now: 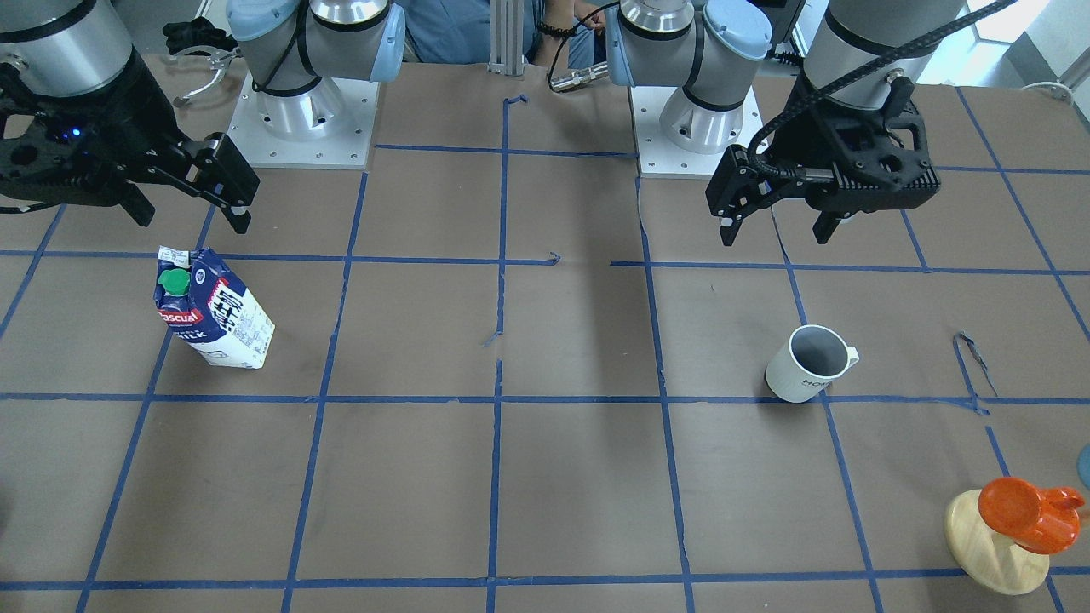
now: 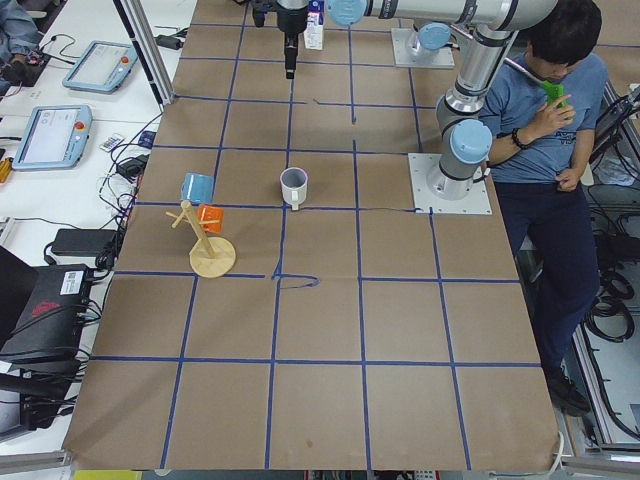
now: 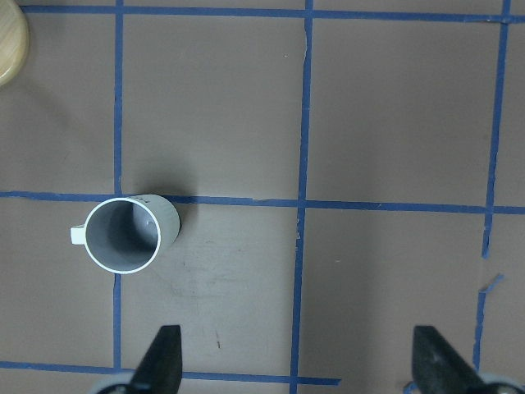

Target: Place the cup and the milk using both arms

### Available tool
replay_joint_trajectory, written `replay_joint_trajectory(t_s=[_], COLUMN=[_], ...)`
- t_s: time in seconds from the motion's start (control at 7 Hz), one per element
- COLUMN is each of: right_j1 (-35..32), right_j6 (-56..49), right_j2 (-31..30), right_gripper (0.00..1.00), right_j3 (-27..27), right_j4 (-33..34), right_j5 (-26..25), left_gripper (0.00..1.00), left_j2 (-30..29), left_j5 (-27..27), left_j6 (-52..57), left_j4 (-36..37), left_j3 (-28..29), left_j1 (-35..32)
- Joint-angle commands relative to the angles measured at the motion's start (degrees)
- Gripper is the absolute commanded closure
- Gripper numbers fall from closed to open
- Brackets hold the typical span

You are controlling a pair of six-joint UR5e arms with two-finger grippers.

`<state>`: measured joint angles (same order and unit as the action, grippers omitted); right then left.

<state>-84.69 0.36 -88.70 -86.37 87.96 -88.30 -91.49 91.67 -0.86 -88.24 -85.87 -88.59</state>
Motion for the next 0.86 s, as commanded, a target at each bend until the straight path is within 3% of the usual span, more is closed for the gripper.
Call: replay_joint_trajectory(t_s=[0.0, 0.43, 0.71], right_j1=[-0.03, -1.0, -1.0], right_j6=[0.0, 0.08, -0.09], right_j2=[0.54, -0.33, 0.19], right_gripper=[0.0, 0.0, 0.0], right_j3=[-0.12, 1.37, 1.55], right_j4=[-2.51, -3.41, -2.44], right_j5=[-1.08, 2.68, 0.41], left_gripper=[0.0, 0.0, 0.0], left_j2=[0.0, 0.0, 0.0], left_j5=[0.0, 0.0, -0.18], left_j6=[0.06, 0.07, 0.07], left_j4=[0.0, 0.0, 0.0], left_j3=[-0.09, -0.18, -0.44], left_j1=[0.0, 0.0, 0.0])
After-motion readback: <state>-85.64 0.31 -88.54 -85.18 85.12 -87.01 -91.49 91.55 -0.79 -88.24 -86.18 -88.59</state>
